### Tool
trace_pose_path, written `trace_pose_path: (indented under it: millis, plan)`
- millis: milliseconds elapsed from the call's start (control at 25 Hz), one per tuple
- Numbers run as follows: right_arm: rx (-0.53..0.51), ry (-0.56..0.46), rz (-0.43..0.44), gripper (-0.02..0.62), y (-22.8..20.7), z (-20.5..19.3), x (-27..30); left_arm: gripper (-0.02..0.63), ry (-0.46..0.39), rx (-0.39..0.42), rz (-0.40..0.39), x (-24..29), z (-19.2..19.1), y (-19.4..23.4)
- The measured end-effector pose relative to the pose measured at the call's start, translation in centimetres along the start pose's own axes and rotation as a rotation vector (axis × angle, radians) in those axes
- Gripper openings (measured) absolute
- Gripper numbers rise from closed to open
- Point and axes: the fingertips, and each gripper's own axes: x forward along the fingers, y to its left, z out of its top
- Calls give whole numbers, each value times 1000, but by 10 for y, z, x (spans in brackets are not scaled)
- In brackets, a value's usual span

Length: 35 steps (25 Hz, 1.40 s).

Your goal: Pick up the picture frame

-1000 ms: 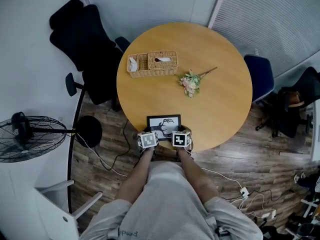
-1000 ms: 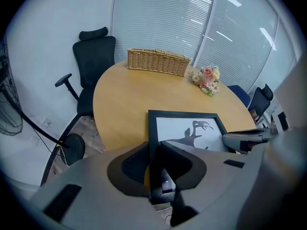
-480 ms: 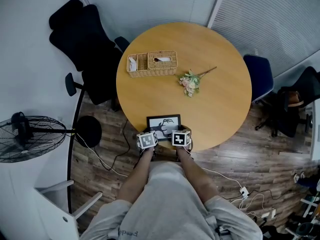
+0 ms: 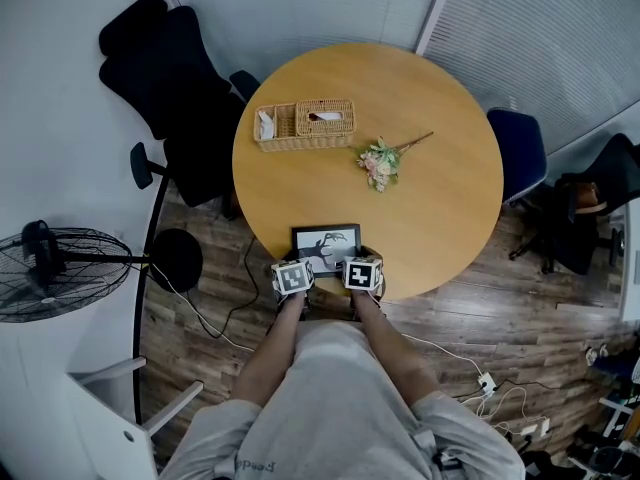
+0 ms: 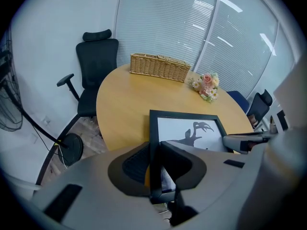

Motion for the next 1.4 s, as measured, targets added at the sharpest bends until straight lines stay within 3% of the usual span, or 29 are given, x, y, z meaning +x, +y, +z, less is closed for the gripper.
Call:
trace_pose_path:
  millis: [240, 440, 840, 1400]
  plan:
    - [15, -19, 2, 67, 0, 7, -7, 89, -17, -9, 4, -6, 5, -2]
    - [36, -45, 14, 67, 3, 11, -11, 89, -93, 21, 8, -7, 18, 1]
    - [0, -114, 39, 67, 13, 35, -18, 89, -88, -39, -4, -21, 30, 7]
    - [-24, -263, 38, 68, 21, 97, -46, 89, -236, 44, -34, -51, 96, 5]
